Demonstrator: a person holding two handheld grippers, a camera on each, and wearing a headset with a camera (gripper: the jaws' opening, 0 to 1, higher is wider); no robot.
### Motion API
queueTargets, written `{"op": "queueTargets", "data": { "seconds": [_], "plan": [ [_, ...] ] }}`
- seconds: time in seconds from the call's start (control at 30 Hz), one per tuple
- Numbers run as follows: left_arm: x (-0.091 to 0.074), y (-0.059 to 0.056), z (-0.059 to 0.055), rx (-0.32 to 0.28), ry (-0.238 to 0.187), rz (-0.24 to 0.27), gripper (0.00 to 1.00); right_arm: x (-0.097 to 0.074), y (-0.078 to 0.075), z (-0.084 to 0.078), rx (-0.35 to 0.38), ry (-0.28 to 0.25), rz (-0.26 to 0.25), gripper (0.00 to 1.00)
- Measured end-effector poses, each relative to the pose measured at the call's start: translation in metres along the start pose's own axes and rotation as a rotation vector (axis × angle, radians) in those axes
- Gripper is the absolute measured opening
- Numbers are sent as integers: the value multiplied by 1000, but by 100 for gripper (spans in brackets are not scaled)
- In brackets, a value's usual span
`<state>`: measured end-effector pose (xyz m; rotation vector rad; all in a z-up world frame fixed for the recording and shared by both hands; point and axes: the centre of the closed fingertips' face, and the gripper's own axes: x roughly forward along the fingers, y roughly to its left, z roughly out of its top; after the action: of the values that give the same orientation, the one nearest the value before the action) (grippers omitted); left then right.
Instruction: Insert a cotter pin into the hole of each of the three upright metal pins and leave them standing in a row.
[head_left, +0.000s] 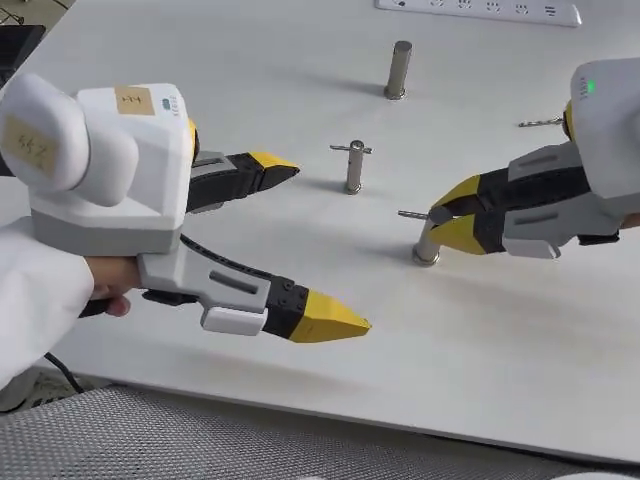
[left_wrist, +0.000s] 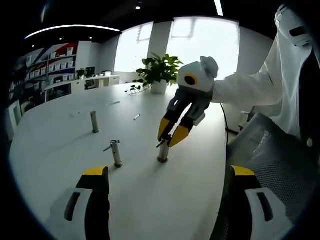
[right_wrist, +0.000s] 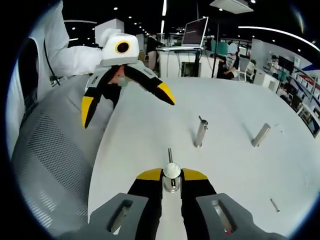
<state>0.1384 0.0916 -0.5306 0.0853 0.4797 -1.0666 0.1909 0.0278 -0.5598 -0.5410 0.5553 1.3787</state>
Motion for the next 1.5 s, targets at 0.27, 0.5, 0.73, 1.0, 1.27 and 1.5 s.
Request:
{"op": "queueTargets", "data": {
  "seconds": [0.27,0.5,0.73,1.0,1.27,1.5],
  "plan": [
    [-2,1,1,-6,1,8,99,-2,-40,3,-4,-15,-44,7],
    [-3,1,6,-4,-3,17,99,0,-59,1,0,-18,-65,7],
    [-3,4,6,-6,-2,25,99,3,-67,-4,0,-23,-40,8],
    [-2,1,4,-10,8,23,99,5,-67,0,25,-54,-8,8],
    [-4,3,1,-26,14,36,99,6,-60,6,-2,-57,14,8],
    [-6,3,1,-27,12,33,99,6,-61,7,3,-63,16,8]
  ]
}}
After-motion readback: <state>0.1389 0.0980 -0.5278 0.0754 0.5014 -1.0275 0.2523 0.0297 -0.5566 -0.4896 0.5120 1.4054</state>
